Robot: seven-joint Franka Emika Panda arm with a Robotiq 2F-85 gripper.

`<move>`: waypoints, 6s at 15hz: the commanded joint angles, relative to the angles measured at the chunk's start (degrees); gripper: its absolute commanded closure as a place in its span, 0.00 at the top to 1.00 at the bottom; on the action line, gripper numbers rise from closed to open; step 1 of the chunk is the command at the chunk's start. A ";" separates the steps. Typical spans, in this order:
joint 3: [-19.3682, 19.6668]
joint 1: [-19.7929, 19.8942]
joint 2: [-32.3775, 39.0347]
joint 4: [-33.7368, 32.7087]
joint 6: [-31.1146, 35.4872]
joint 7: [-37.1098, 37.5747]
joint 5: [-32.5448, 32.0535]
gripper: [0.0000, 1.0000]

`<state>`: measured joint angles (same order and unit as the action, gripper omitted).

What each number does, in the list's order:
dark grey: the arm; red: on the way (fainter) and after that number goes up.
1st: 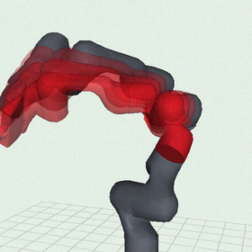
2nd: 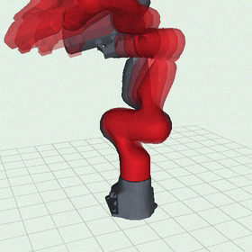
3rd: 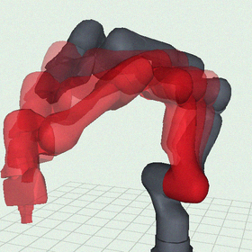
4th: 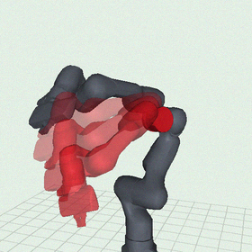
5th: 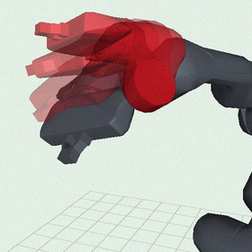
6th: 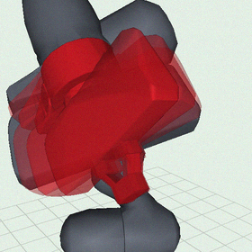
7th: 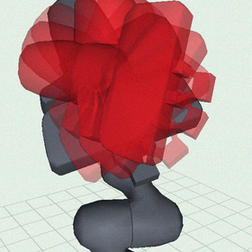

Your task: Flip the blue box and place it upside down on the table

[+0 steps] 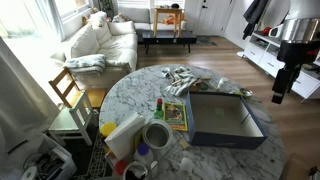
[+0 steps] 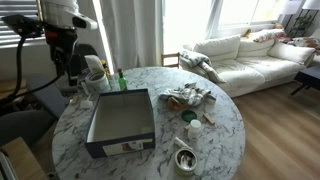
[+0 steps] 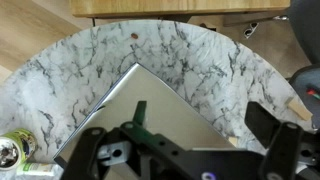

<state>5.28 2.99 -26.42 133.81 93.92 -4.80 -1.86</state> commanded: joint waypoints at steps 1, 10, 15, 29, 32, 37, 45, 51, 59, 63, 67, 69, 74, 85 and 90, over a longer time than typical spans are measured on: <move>-0.16 0.20 0.04 -0.09 -0.09 -0.08 0.06 1.00; -0.10 1.19 0.55 0.33 1.62 2.02 -0.77 1.00; 1.95 6.79 2.01 3.63 17.05 9.73 -5.54 1.00; 4.98 12.48 13.97 14.97 44.56 18.40 -7.08 1.00; 5.00 12.47 14.53 15.01 45.08 18.87 -7.02 1.00; 5.24 12.66 15.07 15.11 46.04 19.25 -6.68 1.00; 7.37 12.06 21.47 15.32 64.37 12.12 -1.20 1.00; 7.27 11.98 23.82 14.75 66.70 11.76 -1.68 1.00; 9.30 14.07 29.03 13.52 72.90 18.10 -6.60 1.00; 10.82 13.72 33.32 12.20 75.39 17.34 -0.76 1.00; 8.64 15.59 36.60 10.80 76.71 14.31 7.28 0.66; 6.65 16.96 37.21 10.20 76.76 11.62 11.27 0.49; -1.86 23.85 37.97 7.33 76.46 -1.49 27.35 0.11; -11.47 38.94 40.21 -2.61 62.93 -43.98 60.19 0.01; -12.23 42.05 38.55 -3.52 55.48 -63.19 70.85 0.01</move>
<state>-5.48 42.51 13.04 131.05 154.46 -58.11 62.72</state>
